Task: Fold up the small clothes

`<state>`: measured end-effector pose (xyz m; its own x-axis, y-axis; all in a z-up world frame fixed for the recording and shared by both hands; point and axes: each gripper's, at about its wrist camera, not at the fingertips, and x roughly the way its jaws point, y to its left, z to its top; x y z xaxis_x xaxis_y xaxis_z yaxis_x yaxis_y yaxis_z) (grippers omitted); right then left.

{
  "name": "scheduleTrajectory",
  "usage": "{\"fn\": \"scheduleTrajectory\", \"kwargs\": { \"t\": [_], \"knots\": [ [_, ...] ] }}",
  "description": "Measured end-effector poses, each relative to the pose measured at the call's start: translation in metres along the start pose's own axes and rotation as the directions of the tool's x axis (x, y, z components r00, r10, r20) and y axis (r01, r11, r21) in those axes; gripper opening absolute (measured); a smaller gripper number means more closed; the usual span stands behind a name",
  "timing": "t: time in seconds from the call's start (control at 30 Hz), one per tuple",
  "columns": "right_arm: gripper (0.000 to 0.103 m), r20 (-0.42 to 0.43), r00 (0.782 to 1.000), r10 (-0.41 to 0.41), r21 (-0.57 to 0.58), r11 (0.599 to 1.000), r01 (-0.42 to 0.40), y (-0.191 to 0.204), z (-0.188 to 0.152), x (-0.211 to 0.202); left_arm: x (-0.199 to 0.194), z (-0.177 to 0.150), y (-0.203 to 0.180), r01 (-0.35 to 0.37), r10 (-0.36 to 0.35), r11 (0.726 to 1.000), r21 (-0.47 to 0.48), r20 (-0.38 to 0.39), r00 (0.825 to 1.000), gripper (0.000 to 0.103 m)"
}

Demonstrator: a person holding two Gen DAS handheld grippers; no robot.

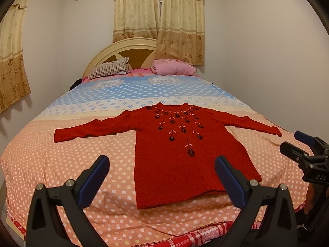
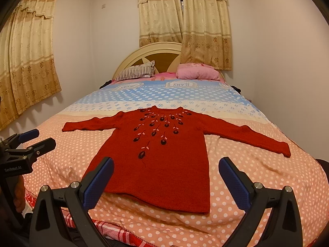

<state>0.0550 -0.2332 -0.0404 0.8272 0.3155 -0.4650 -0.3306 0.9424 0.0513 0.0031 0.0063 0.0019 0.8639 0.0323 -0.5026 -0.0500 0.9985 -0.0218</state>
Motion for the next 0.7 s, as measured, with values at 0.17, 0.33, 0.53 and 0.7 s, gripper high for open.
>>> {"fn": "scheduleTrajectory", "kwargs": {
  "t": [0.17,0.33,0.53,0.7],
  "knots": [
    [0.102,-0.002,1.0,0.002,-0.001,1.0,-0.002,0.0,-0.0017,0.0004,0.0,-0.0001,0.0006,-0.003,0.003,1.0,-0.002,0.001,1.0,0.103],
    [0.102,-0.004,1.0,0.002,0.002,1.0,-0.002,-0.0013,-0.003,0.0015,0.0002,-0.0004,0.0004,-0.002,0.002,1.0,-0.002,0.002,1.0,0.103],
    [0.102,-0.006,1.0,0.001,0.0,1.0,-0.001,-0.0015,-0.0028,0.0015,0.0004,-0.0004,0.0014,0.0,0.0,1.0,-0.007,0.001,1.0,0.103],
    [0.102,-0.011,1.0,0.005,0.003,1.0,-0.005,-0.0025,-0.0038,0.0029,0.0001,-0.0002,0.0019,0.002,-0.002,1.0,-0.008,0.002,1.0,0.103]
  ]
}}
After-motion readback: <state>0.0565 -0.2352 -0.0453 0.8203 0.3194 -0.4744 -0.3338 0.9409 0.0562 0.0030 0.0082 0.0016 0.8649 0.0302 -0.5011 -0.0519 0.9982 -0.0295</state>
